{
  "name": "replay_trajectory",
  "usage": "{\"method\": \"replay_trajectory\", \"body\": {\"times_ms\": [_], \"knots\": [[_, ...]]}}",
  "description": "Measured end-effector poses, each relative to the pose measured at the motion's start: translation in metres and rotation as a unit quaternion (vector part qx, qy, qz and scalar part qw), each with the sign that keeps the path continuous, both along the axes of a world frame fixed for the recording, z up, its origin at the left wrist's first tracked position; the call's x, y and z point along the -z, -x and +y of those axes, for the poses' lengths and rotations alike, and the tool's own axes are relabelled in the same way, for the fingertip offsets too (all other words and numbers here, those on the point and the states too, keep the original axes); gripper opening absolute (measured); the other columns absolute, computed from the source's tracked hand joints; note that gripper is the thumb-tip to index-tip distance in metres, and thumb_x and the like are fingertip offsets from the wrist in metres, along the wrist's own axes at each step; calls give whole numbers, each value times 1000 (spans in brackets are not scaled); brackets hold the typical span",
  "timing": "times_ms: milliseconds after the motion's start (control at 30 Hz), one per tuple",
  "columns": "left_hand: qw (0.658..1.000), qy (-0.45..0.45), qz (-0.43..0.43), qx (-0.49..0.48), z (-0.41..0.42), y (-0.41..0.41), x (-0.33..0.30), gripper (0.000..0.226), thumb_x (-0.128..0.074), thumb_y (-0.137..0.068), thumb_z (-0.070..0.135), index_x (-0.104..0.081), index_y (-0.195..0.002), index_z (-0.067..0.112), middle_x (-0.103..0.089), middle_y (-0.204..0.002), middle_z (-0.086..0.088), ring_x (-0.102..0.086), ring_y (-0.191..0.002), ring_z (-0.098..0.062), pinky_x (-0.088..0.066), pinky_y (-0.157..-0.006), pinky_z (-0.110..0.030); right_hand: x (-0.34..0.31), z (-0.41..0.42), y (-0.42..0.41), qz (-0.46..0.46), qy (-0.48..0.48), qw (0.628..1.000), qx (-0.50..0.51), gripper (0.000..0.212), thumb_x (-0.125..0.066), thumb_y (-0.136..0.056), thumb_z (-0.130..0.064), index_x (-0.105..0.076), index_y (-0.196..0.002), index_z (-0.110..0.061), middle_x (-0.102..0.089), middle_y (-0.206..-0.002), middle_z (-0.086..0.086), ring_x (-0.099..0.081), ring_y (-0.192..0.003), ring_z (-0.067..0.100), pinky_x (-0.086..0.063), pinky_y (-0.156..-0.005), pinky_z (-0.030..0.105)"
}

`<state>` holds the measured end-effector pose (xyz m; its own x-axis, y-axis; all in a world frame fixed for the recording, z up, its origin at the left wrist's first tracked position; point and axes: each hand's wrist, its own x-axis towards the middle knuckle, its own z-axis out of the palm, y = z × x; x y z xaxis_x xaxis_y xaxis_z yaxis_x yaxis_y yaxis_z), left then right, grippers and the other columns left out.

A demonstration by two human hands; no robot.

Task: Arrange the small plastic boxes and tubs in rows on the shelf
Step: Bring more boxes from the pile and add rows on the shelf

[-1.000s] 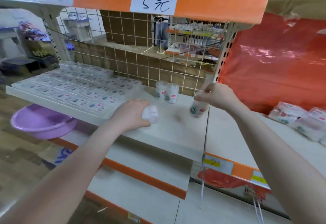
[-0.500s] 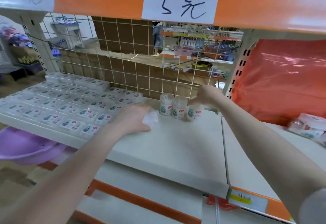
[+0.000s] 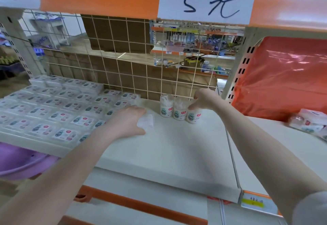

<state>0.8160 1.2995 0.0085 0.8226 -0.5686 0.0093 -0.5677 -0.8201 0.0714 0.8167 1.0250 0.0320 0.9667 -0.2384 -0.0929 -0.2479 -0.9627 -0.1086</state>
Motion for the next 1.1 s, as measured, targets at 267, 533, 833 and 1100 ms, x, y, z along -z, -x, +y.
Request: {"method": "replay_trajectory", "body": {"times_ms": [267, 533, 833, 1100], "knots": [[1000, -3, -3, 8, 10, -2, 0, 53, -65, -74, 44, -52, -120, 20, -55, -114, -3, -49, -109, -23, -43, -85, -33, 3, 1, -2, -2, -6, 1000, -1, 60, -74, -74, -41, -56, -121, -8, -61, -113, 10, -58, -98, 27, -49, -75, 32], [1000, 19, -17, -2, 19, -2, -5, 49, -64, -76, 40, -52, -120, 20, -56, -116, 0, -50, -109, -21, -44, -83, -31, -6, 7, 20, -97, 15, 995, -18, 49, -62, -85, -42, -59, -118, -6, -65, -111, 12, -63, -93, 27, -54, -76, 36], [999, 35, -10, -34, 61, -15, -7, 60, -67, -75, 40, -46, -129, 22, -53, -122, 1, -47, -114, -21, -45, -86, -33, 6, 74, 47, -198, -17, 978, -61, 39, -56, -89, -35, -56, -124, -18, -59, -115, 6, -55, -102, 28, -46, -76, 35], [999, 37, -17, -14, 132, -55, -3, 65, -68, -76, 40, -44, -135, 21, -51, -130, -2, -46, -119, -20, -44, -92, -34, 52, 164, 13, -165, -27, 984, -64, 42, -50, -91, -37, -51, -129, -19, -54, -118, 5, -51, -110, 25, -42, -80, 31]]}}
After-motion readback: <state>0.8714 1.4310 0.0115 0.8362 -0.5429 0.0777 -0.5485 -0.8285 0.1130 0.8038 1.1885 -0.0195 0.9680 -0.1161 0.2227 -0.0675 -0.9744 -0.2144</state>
